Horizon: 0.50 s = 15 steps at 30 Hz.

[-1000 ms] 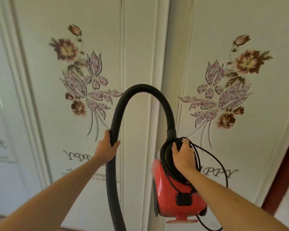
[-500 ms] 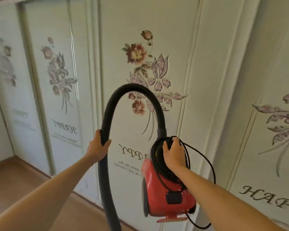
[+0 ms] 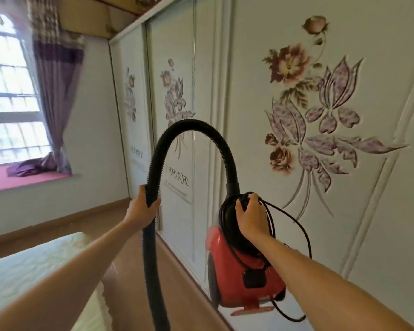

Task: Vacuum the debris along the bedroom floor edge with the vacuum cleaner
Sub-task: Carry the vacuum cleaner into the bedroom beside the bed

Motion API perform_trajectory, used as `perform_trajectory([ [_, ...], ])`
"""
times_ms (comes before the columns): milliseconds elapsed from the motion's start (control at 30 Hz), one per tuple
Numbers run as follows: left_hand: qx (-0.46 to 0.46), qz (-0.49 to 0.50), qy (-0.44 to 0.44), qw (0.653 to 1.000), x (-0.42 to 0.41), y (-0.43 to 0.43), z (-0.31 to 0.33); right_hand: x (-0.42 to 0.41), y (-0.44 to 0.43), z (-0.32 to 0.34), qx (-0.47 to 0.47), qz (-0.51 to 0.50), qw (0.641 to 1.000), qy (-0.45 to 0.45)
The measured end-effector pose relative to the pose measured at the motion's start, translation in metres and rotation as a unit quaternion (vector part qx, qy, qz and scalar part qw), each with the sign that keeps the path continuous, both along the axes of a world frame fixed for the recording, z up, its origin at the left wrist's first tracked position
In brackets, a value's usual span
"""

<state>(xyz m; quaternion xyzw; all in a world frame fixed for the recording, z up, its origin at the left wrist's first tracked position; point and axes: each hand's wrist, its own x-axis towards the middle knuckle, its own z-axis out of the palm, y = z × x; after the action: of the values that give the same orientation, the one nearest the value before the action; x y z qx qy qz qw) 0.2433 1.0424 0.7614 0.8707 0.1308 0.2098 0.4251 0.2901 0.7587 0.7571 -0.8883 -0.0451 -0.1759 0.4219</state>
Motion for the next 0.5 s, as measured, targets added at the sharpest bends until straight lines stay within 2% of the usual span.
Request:
perform_trajectory([
  [300, -0.013, 0.163, 0.003, 0.987, 0.037, 0.009, -0.005, 0.109, 0.039, 0.001, -0.016, 0.131, 0.991, 0.004],
  [500, -0.023, 0.231, 0.008, 0.973, 0.041, 0.019, -0.007, 0.146, 0.067, 0.001, -0.02, 0.185, 0.983, 0.001],
])
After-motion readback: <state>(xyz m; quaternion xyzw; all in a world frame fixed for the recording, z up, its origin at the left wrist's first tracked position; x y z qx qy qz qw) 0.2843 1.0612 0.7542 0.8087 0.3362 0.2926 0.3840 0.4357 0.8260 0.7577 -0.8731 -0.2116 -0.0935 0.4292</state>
